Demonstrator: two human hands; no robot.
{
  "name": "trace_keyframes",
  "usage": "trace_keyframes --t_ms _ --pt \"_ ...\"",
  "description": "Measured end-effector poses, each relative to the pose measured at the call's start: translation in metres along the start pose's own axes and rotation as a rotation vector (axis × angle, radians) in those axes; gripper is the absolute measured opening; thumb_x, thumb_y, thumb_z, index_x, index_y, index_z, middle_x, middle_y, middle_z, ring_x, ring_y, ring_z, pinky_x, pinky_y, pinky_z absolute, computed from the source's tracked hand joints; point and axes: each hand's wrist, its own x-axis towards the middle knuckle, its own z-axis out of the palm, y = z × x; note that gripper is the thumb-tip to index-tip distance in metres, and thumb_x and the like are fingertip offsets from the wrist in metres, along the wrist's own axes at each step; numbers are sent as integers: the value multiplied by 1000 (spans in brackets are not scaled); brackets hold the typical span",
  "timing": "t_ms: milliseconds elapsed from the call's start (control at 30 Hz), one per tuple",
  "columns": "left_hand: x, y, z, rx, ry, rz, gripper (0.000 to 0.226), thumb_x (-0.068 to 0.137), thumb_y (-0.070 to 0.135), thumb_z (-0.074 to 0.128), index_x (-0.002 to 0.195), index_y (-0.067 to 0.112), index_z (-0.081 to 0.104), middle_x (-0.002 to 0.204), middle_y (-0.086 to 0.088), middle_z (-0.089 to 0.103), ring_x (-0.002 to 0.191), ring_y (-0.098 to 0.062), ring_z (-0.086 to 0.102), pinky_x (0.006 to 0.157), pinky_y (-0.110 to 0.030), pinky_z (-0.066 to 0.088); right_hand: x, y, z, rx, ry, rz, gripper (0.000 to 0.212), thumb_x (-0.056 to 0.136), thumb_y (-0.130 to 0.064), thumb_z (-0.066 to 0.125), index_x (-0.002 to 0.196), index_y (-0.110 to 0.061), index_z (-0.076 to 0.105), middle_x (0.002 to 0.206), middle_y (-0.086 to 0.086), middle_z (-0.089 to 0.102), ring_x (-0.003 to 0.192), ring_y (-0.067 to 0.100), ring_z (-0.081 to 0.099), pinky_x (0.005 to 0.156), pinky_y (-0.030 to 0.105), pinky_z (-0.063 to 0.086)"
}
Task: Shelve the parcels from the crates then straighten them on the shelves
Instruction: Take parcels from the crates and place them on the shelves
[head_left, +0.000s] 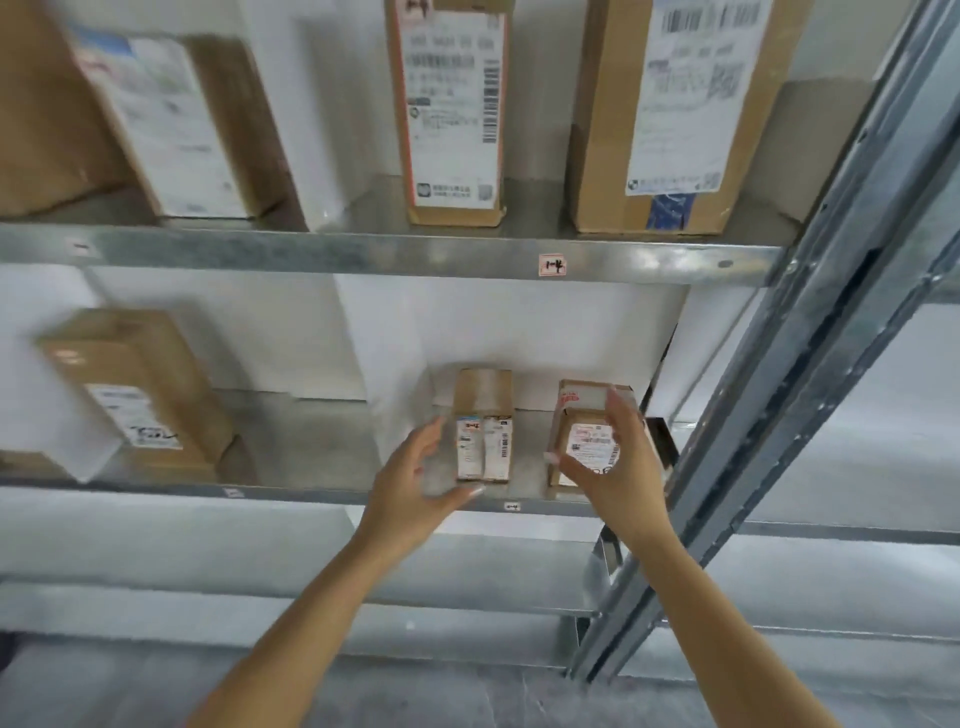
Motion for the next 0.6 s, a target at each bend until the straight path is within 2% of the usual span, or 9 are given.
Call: trace_keyframes --t_ms 67,200,267,333,433,500,533,600 --pt "-12 7 -40 -3 82 3 77 71 19 82 137 25 43 137 8 49 124 -8 47 100 -21 37 0 -34 21 19 -62 -59 97 72 -32 83 151 -24 26 147 -1 42 133 17 42 104 29 38" --pt "-45 8 -123 7 198 -2 78 71 26 81 137 33 39 137 13 47 125 -5 45 98 -16 36 -12 -100 78 71 -185 -195 93 73 -25 83 149 -24 30 146 0 44 132 17 44 107 31 38" --pt "-67 1 -166 49 258 -12 80 69 33 80 137 35 38 135 15 49 122 -3 47 92 -7 38 -23 -130 110 93 -253 -240 93 73 -26 84 149 -23 31 146 -3 43 131 15 43 109 31 37" --pt "-89 -7 -207 83 341 -10 79 69 30 81 136 34 40 131 15 53 114 2 52 85 -1 39 -37 -157 144 112 -316 -290 92 72 -27 84 148 -23 34 145 -6 44 129 10 44 108 27 36" --pt "-129 -21 -274 102 482 -47 78 67 33 81 134 34 41 123 23 53 106 16 50 93 -10 42 -66 -205 201 137 -420 -351 90 70 -30 86 145 -25 37 141 -5 47 122 8 46 104 23 37" --pt "-164 -32 -321 103 543 -96 82 62 46 76 135 35 41 125 22 51 112 9 49 98 -19 41 -94 -240 243 158 -513 -374 79 72 -27 84 139 -28 42 135 -13 50 114 3 50 94 9 37" --pt "-183 -38 -344 109 574 -126 84 62 47 76 137 34 40 128 19 50 116 4 48 98 -20 40 -110 -257 266 175 -556 -396 74 73 -25 83 135 -27 43 132 -16 51 112 0 51 90 4 37" --pt "-224 -53 -389 127 646 -181 82 68 37 79 139 31 39 131 12 49 121 -4 47 97 -18 36 -144 -288 311 203 -618 -451 78 74 -27 82 140 -24 42 138 -12 49 122 5 48 101 9 36"
